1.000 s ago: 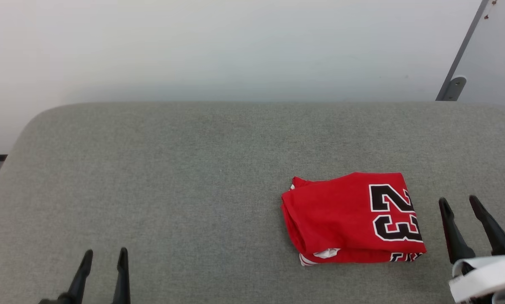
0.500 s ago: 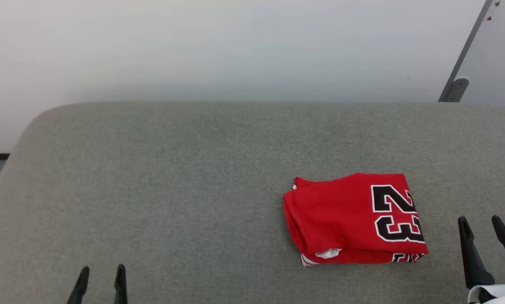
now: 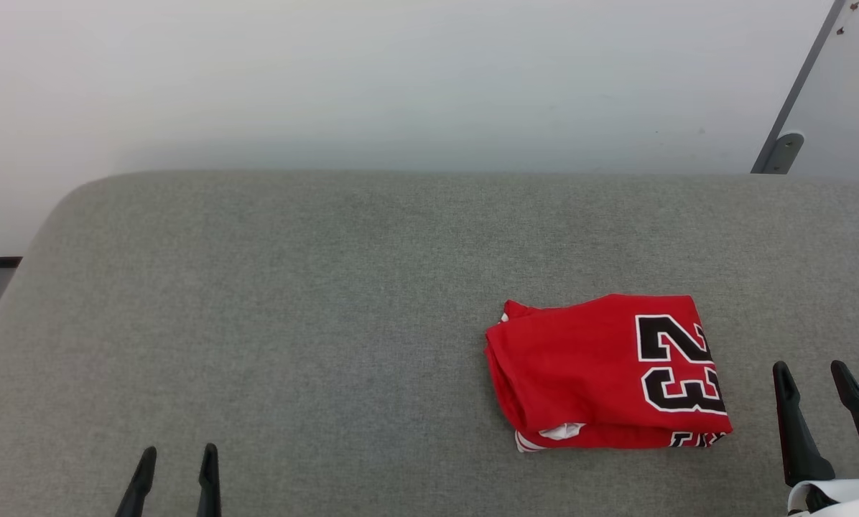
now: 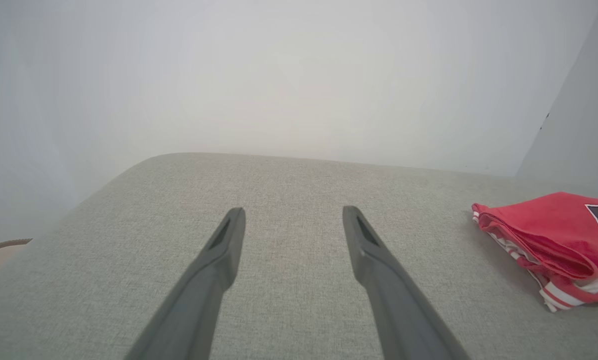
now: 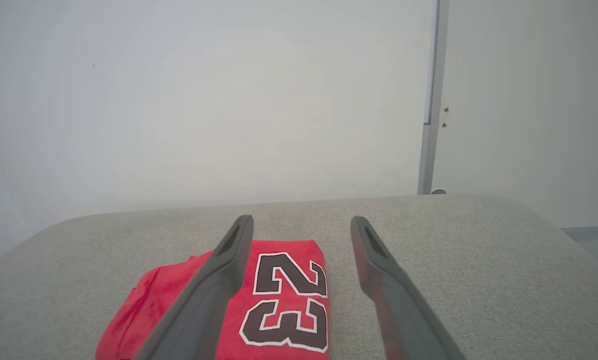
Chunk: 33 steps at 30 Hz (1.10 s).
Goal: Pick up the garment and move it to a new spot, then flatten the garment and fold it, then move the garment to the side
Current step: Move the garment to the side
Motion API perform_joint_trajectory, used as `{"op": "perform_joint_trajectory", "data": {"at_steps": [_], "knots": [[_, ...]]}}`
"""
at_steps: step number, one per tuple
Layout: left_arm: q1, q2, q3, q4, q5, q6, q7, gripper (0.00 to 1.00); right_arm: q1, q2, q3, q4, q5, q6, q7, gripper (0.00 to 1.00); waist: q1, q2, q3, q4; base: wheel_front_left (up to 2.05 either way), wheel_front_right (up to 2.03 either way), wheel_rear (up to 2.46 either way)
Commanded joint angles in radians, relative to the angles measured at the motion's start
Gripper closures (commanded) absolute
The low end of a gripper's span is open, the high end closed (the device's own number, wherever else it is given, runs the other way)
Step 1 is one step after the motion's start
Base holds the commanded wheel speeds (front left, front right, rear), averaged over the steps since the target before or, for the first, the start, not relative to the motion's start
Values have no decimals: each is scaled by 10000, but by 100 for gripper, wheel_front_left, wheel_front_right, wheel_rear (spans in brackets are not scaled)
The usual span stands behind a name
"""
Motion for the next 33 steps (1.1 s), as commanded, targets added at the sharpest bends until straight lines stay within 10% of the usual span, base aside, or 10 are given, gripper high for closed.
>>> {"op": "perform_joint_trajectory", "data": {"at_steps": [1,16,27,33], "knots": [[-104,-39,7,-17,62,-38,4,0,71,75,-43,-69,-1,-14,15,0,0,0,15,4,0,0,0],[-465,-161,-96,43,-26,-38,5,0,-697,-459,-14,-88,82,-14,763,0,0,0,413,-19,0,0,0],[-1556,-237,-458,316,-141,-38,5,0,-3876,-4004,2271,1996,2420,-14,5747,0,0,0,1532,198,0,0,0],[-2027,-283,-659,488,-227,-38,5,0,-5200,-4852,3577,2951,4207,-14,8779,0,0,0,1988,404,0,0,0]]}}
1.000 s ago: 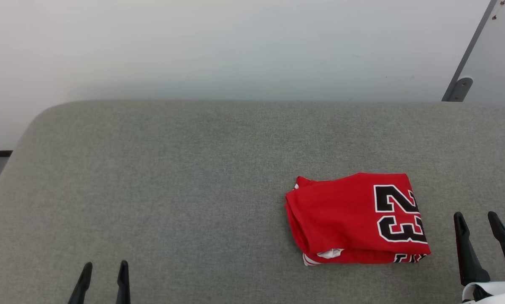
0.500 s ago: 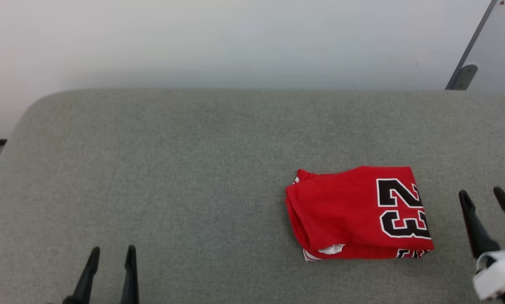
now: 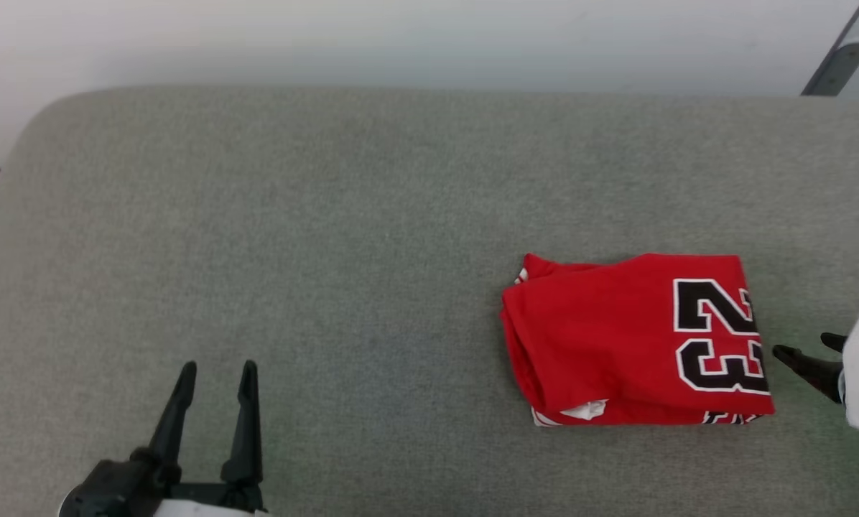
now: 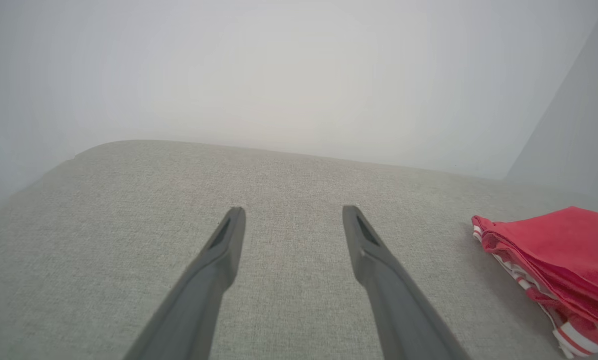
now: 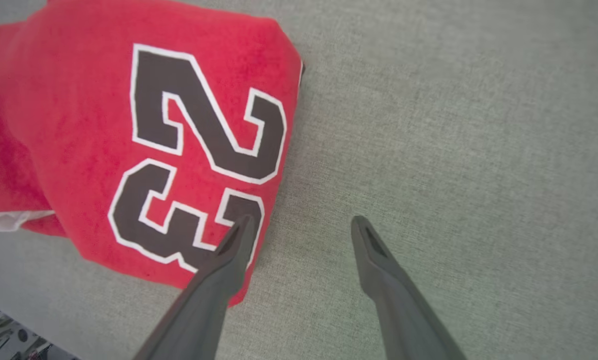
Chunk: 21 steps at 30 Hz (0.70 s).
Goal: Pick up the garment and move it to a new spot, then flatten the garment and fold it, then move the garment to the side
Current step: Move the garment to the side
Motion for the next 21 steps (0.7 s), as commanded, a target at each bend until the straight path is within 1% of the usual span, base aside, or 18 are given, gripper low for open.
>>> {"op": "perform_joint_trajectory", "data": {"at_steps": [1,3,7,10,12,15,16,17,18,21], "knots": [[-233,-22,-51,31,-71,-38,5,0,-482,47,219,298,409,-16,619,0,0,-1,377,216,0,0,0],[-390,-28,-133,59,-100,-38,5,0,-819,130,544,511,632,-16,1068,0,0,-1,540,282,0,0,0],[-675,12,-307,94,-131,-38,5,0,-1342,255,1013,1004,649,-16,1399,0,0,-1,888,384,0,0,0],[-823,26,-382,108,-167,-38,5,0,-1532,308,1244,1256,636,-16,1460,0,0,-1,1066,423,0,0,0],[-1022,39,-486,156,-190,-38,5,0,-1666,449,1511,1718,634,-16,1382,0,0,-1,1290,475,0,0,0],[-1145,43,-540,217,-188,-38,5,0,-1664,545,1758,1913,679,-18,1253,0,0,-1,1373,490,0,0,0],[-1263,25,-534,208,-180,-38,5,0,-1690,582,1973,2019,778,-19,1039,67,0,-1,1405,487,0,0,0],[-1295,19,-555,177,-191,-38,5,0,-1700,597,2042,2025,847,-19,895,89,0,-1,1409,467,0,0,0],[-1318,35,-577,145,-157,-38,5,0,-1684,593,2084,2027,939,-19,736,100,0,-1,1399,445,0,0,0],[-1326,125,-639,-39,-134,-38,5,0,-1679,494,2040,1929,1350,-18,247,100,0,-1,1319,330,0,0,0]]}}
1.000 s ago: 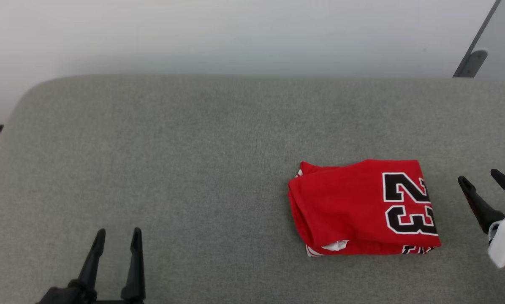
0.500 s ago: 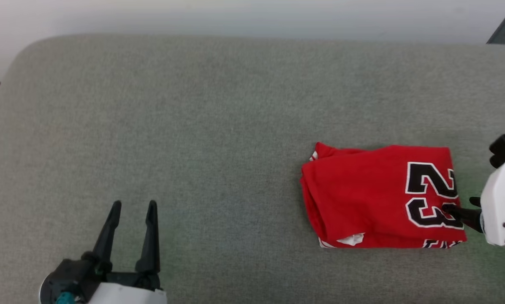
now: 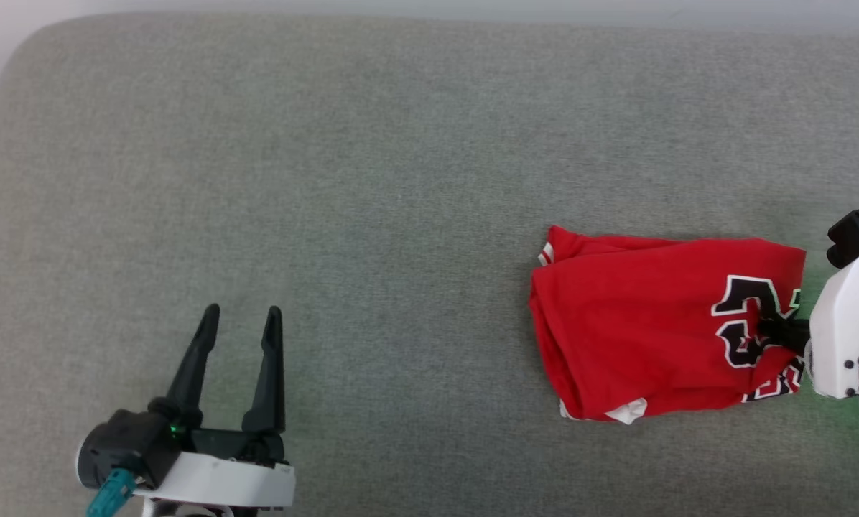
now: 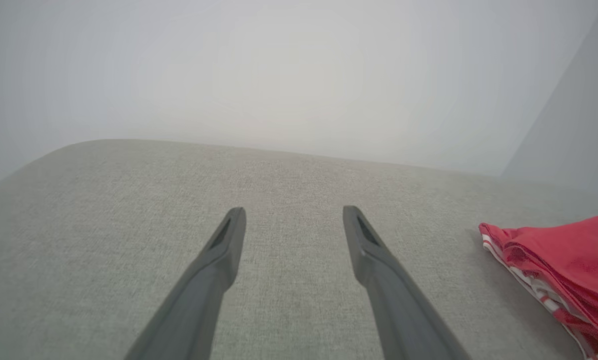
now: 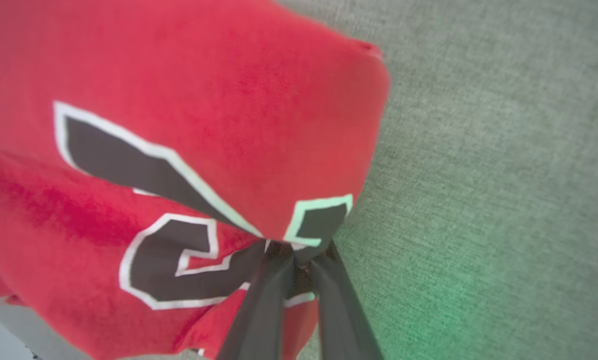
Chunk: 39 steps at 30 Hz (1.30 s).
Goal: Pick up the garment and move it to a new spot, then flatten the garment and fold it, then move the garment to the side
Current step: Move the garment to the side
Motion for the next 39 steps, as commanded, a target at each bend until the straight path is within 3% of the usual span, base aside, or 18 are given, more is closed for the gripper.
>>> {"op": "perform_joint_trajectory", "data": {"at_steps": [1,11,18,24,31,39], "knots": [[-70,105,8,-106,132,-38,5,0,287,160,190,90,175,-18,-216,100,0,0,-89,-120,0,0,0],[-345,358,-335,-798,229,-38,5,0,457,-791,-587,-129,1171,-18,-1809,100,0,0,-224,-841,0,0,0],[-1297,1017,-918,-1327,155,-38,5,0,616,-1664,-1682,132,1627,-18,-3093,100,0,0,296,-1705,0,0,0],[-3000,2132,-1973,-1486,-137,-37,5,0,139,-1736,-2624,1045,1561,-16,-3795,100,0,0,1192,-2478,0,0,0],[-5538,3258,-3479,-1286,-369,-37,5,0,-841,-1741,-3418,2749,574,-18,-4425,100,0,0,2275,-2815,0,0,0],[-7575,3941,-4468,-1035,-623,-37,5,0,-2272,-867,-3771,4377,-321,-18,-5409,100,0,0,3242,-3143,0,0,0]]}}
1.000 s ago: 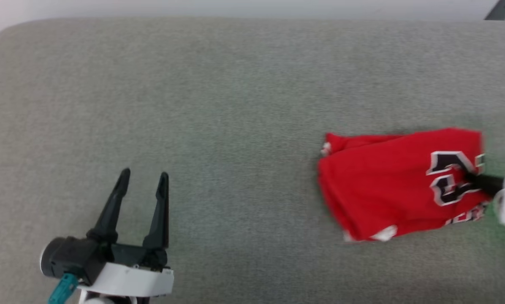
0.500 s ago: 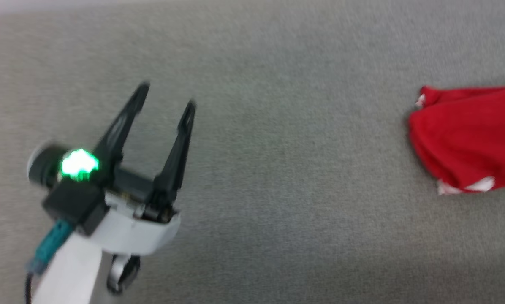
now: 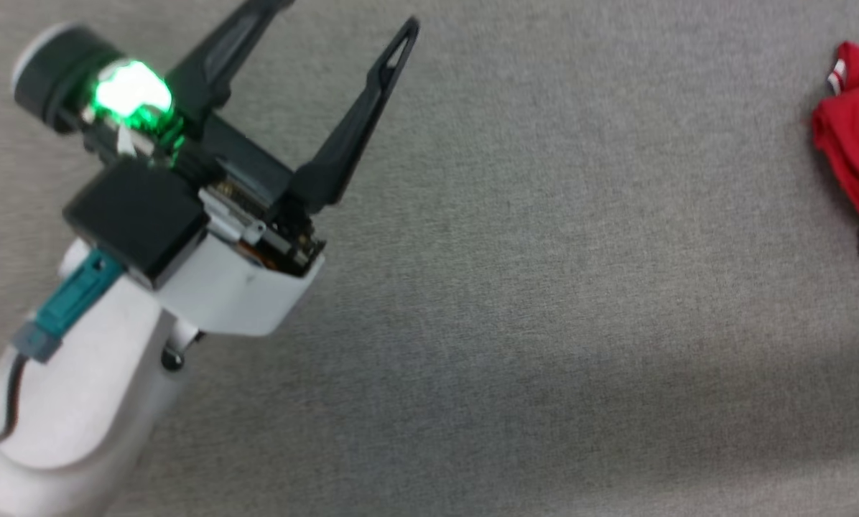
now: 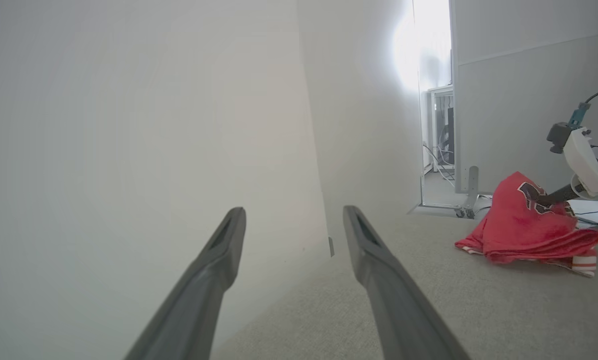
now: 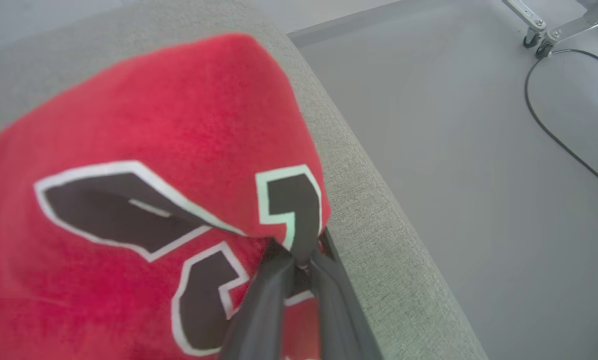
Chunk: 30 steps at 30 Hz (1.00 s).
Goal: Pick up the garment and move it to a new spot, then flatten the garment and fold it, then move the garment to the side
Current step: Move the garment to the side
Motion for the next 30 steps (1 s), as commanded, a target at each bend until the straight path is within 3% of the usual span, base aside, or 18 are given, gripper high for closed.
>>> {"op": "perform_joint_trajectory", "data": {"at_steps": [1,9,17,18,19,20,30], "knots": [[-198,58,-49,33,-68,-35,5,0,-215,85,-9,163,-100,-18,-136,100,0,0,602,-420,0,0,0],[-1058,408,-562,248,-138,-35,5,0,-1532,657,28,2030,-1431,-18,-1394,100,0,0,1044,-650,0,0,0],[-1077,531,-559,356,-191,-35,5,0,-2135,1113,346,2737,-1748,-18,-1939,100,0,0,1023,-716,0,0,0],[-1063,528,-557,368,-184,-35,5,0,-2159,1134,376,2756,-1741,-18,-2030,87,0,0,1010,-717,0,0,0],[-1041,526,-549,379,-176,-35,5,0,-2179,1137,396,2800,-1723,-18,-2113,59,0,0,988,-718,0,0,0],[-1009,514,-536,394,-172,-35,5,0,-2204,1145,428,2858,-1715,-18,-2169,0,0,0,955,-715,0,0,0],[154,-178,180,529,-280,-35,5,0,-1675,722,1142,2326,-1506,-18,-2501,0,0,0,-204,-490,0,0,0]]}}
